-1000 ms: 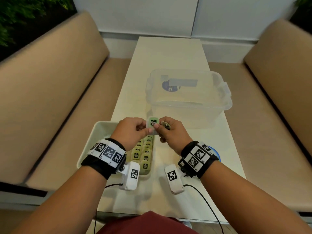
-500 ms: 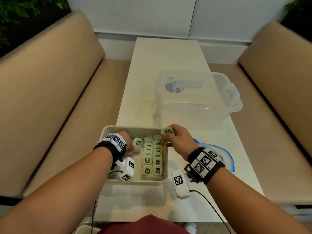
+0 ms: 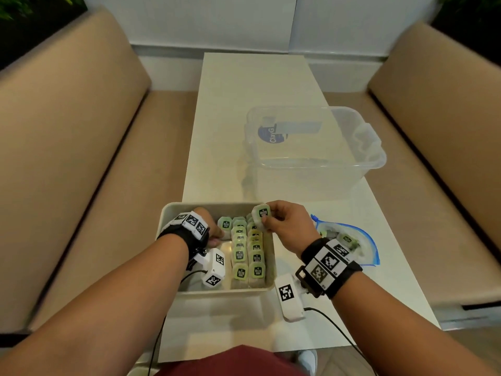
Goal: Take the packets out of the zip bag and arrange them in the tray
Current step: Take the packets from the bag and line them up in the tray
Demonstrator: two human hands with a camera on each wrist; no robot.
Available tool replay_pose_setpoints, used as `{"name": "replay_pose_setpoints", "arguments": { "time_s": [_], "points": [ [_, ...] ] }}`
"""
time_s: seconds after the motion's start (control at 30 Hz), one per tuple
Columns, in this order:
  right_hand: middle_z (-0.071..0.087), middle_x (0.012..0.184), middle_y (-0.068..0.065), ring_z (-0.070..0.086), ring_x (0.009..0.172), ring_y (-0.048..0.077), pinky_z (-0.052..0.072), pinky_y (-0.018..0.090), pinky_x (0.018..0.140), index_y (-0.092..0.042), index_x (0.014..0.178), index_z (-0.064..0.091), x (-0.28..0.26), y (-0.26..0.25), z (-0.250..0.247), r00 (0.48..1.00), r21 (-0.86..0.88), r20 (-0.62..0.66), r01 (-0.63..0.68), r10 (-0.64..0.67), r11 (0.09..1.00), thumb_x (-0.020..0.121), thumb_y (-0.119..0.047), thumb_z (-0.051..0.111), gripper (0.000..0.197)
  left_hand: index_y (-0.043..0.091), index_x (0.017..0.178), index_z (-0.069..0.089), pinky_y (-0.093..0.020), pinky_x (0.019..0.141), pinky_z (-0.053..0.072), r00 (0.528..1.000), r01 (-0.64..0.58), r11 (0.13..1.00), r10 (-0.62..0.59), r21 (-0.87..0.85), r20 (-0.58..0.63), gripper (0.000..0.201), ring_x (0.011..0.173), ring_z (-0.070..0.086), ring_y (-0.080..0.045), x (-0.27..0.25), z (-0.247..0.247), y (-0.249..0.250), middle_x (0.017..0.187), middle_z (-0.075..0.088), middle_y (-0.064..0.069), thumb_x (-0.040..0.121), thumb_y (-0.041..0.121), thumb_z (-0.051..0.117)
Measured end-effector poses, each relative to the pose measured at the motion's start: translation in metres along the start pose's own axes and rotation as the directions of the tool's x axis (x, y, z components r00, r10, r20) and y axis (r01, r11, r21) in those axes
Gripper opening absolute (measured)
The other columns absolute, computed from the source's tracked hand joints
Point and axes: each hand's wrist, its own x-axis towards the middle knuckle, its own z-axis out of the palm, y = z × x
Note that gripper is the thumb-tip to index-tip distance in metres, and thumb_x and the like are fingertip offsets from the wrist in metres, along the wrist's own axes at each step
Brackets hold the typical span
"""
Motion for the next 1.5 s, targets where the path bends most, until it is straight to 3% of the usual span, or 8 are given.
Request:
{"name": "replay_pose_setpoints", "arguments": {
  "time_s": [0.23,0.33,0.47,0.83,1.13,1.3,1.4,1.5],
  "points": [
    [0.075,0.087,0.006,0.073,0.083,0.023,0.061,0.041,0.079,-0.014,0.093,0.072,0.006,-0.012,0.009,0.998,0.005,-0.056,0.015,-0.014,1.000,0.090,-0.013,0.068,0.005,0.004,0.091,0.072,-0.040,0.074,0.061,0.968,-0.227,0.973,0.229,0.032,-0.100,0.031,0.075,0.073,-0.025,-0.010,-0.023,-0.003,0.078,0.075,-0.009,0.077,0.030,0.080],
    [0.074,0.083,0.005,0.071,0.079,0.022,0.060,0.044,0.079,-0.016,0.091,0.073,0.010,-0.018,0.015,0.997,-0.008,-0.067,0.035,-0.036,0.999,0.089,-0.015,0.070,0.004,0.013,0.103,0.068,-0.037,0.074,0.061,0.895,-0.441,0.872,0.445,-0.214,-0.029,0.034,0.080,0.073,-0.023,-0.036,-0.026,0.004,0.091,0.073,-0.007,0.074,0.021,0.084],
    [0.075,0.087,0.006,0.071,0.085,0.027,0.058,0.048,0.084,-0.017,0.091,0.075,0.014,-0.023,0.024,0.997,0.028,-0.042,0.071,-0.070,0.997,0.087,-0.016,0.072,0.005,0.016,0.094,0.071,-0.032,0.069,0.060,0.832,-0.539,0.799,0.554,-0.266,-0.022,0.019,0.072,0.072,-0.019,-0.060,-0.024,0.015,0.084,0.074,-0.008,0.078,0.016,0.080],
    [0.072,0.088,0.016,0.067,0.075,0.024,0.058,0.035,0.073,-0.009,0.093,0.071,0.016,-0.023,0.029,0.996,0.042,-0.059,0.072,-0.069,0.997,0.086,-0.009,0.074,0.008,0.009,0.086,0.070,-0.040,0.071,0.060,0.879,-0.466,0.834,0.473,-0.296,-0.052,0.007,0.065,0.067,-0.021,-0.054,-0.025,0.017,0.074,0.071,-0.014,0.084,0.013,0.075],
    [0.065,0.091,-0.007,0.056,0.075,0.007,0.046,0.027,0.074,-0.022,0.096,0.068,0.019,0.002,0.004,0.991,-0.360,-0.120,0.019,-0.066,0.933,0.087,-0.019,0.070,0.010,0.008,0.078,0.064,-0.017,0.046,0.044,0.993,-0.118,0.980,0.112,0.162,0.047,0.017,0.050,0.056,-0.010,-0.015,-0.014,-0.008,0.062,0.062,0.000,0.088,0.020,0.069],
    [0.059,0.100,-0.001,0.058,0.085,0.018,0.048,0.029,0.073,-0.018,0.117,0.057,0.015,0.008,0.001,0.996,-0.432,-0.068,-0.083,0.060,0.898,0.089,-0.012,0.062,0.029,0.009,0.077,0.065,-0.025,0.065,0.051,0.995,0.020,0.976,-0.040,0.215,0.088,0.021,0.056,0.055,-0.019,0.011,-0.004,-0.012,0.072,0.069,-0.007,0.083,0.026,0.075],
    [0.060,0.092,-0.002,0.065,0.083,0.025,0.058,0.043,0.078,-0.019,0.117,0.057,0.014,0.013,0.001,0.994,-0.363,-0.040,-0.108,0.100,0.926,0.089,-0.007,0.059,0.031,0.014,0.066,0.071,-0.037,0.079,0.058,0.998,0.023,0.959,-0.038,0.282,0.047,0.029,0.058,0.060,-0.019,0.029,0.002,-0.013,0.080,0.076,-0.008,0.075,0.040,0.078],
    [0.058,0.091,-0.003,0.067,0.083,0.027,0.059,0.047,0.077,-0.017,0.119,0.056,0.013,0.013,0.001,0.995,-0.349,-0.030,-0.099,0.094,0.932,0.089,-0.006,0.058,0.032,0.018,0.058,0.072,-0.035,0.076,0.058,0.999,0.042,0.937,-0.046,0.347,0.003,0.033,0.053,0.060,-0.018,0.034,0.006,-0.009,0.070,0.075,-0.001,0.071,0.047,0.078]
  ]
}}
